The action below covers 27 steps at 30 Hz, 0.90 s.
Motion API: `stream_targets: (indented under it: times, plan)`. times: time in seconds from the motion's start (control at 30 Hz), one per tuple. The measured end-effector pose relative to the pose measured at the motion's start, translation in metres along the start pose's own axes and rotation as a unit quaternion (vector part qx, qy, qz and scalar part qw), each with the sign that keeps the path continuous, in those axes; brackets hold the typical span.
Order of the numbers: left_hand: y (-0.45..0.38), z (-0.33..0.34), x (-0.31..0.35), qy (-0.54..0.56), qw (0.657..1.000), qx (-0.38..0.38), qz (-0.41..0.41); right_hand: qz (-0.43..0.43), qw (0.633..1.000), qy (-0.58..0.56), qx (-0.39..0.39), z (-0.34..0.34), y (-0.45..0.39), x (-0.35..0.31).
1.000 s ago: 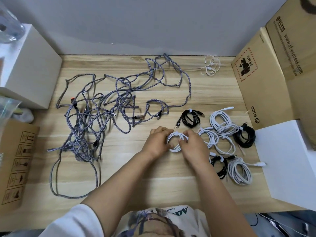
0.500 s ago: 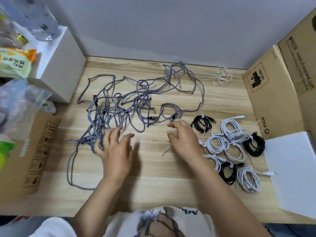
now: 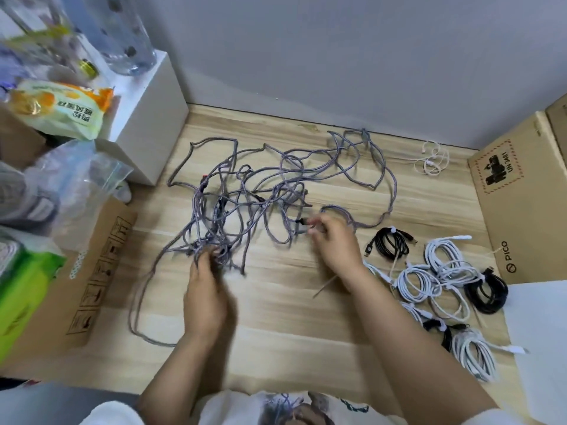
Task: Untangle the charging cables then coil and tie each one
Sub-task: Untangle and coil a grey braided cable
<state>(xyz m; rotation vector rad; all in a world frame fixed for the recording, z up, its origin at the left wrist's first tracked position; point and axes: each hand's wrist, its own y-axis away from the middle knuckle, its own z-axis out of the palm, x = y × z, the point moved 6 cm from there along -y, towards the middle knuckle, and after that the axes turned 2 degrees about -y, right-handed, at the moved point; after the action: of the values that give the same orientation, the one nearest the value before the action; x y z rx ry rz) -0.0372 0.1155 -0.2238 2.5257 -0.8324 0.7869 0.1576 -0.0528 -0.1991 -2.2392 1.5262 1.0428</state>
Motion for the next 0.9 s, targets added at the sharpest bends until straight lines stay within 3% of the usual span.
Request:
stream_targets:
  times: [0.1,0.17,0.23,0.3,0.37,0.43,0.5,0.57,0.63,0.7,0.8,0.9]
  plan:
    - [-0.022,-0.023,0.021,0.163,0.986,-0.011,0.033,0.002,0.974,-0.216,0.070,-0.025,0.002,-0.016]
    - [-0.032,-0.037,0.046,0.337,0.940,-0.048,-0.004,0.000,0.945,-0.316,0.086,-0.040,0.003,-0.029]
    - [-0.034,-0.051,0.076,0.449,0.890,-0.080,-0.017,-0.016,0.944,-0.321,0.076,-0.048,0.003,-0.043]
    - [-0.032,-0.064,0.100,0.495,0.863,-0.099,-0.004,-0.042,0.964,-0.254,0.062,-0.050,0.004,-0.054]
    - [-0.026,-0.071,0.117,0.510,0.853,-0.107,0.016,-0.065,0.986,-0.136,0.070,-0.048,0.010,-0.065]
    - [-0.020,-0.073,0.126,0.519,0.847,-0.111,0.030,-0.086,0.989,-0.094,0.071,-0.046,0.023,-0.081]
    - [-0.016,-0.071,0.132,0.525,0.842,-0.114,0.045,-0.105,0.977,-0.184,0.015,-0.039,0.038,-0.102]
    - [-0.012,-0.069,0.136,0.524,0.839,-0.137,0.060,-0.061,0.940,-0.322,-0.094,-0.023,0.055,-0.116]
    - [-0.005,-0.064,0.142,0.488,0.849,-0.191,0.075,-0.005,0.911,-0.371,-0.177,-0.006,0.068,-0.119]
    - [0.003,-0.061,0.151,0.422,0.869,-0.240,0.092,0.027,0.898,-0.387,-0.205,0.002,0.076,-0.115]
    - [-0.006,-0.058,0.147,0.399,0.879,-0.244,0.088,0.064,0.870,-0.470,-0.138,-0.020,0.066,-0.098]
    - [-0.032,-0.067,0.124,0.396,0.897,-0.187,0.060,0.072,0.840,-0.534,-0.066,-0.055,0.056,-0.077]
